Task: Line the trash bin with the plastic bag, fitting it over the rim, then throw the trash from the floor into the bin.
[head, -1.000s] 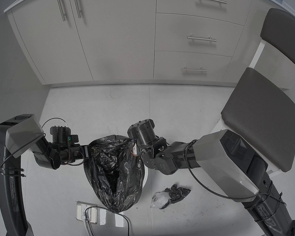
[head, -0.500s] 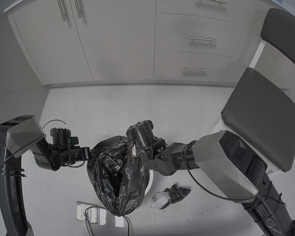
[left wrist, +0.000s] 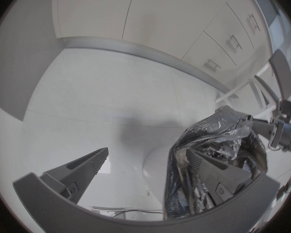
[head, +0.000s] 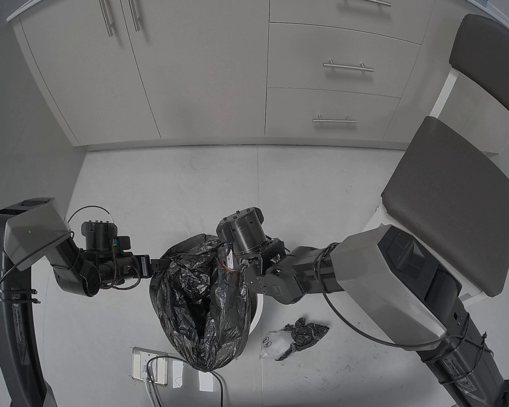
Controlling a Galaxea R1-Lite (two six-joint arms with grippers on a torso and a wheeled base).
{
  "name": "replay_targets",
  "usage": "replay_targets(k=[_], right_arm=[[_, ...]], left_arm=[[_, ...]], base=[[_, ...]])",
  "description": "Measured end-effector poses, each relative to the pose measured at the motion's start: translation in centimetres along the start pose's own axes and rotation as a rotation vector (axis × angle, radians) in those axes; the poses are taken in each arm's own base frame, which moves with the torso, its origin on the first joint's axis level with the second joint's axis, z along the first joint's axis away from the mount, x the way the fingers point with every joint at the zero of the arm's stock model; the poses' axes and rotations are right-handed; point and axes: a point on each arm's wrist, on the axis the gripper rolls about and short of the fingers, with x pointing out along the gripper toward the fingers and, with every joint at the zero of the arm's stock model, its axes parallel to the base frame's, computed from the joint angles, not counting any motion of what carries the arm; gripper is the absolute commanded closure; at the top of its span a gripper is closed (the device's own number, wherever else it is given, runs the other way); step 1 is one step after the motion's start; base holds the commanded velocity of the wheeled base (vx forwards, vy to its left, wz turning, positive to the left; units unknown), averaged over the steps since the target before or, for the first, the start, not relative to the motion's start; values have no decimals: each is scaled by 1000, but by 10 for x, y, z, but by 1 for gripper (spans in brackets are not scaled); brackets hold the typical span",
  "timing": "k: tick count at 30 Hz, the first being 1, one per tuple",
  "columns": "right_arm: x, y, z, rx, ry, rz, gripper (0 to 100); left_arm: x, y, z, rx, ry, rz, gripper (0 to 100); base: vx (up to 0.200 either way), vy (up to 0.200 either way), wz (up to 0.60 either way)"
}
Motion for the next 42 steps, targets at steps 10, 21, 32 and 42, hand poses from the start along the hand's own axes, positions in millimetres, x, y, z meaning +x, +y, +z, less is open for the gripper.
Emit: replay_targets(k=[10,21,32,42], right_arm=[[-1,1,1,2,-1,2,0],[0,0,1,2,-2,0,0],[-15,5,-3,-26,21,17,0],[-53,13,-12,-91,73,55,0]], left_arm=[[18,13,-5,52,-6,113,0],[28,18,-12,41,6,123,0],[7,3,-2,-45,-14,103,0],[-28,-27,2,-123,-10,7,0]], base=[[0,0,0],[0,0,0],[0,0,0],[0,0,0]])
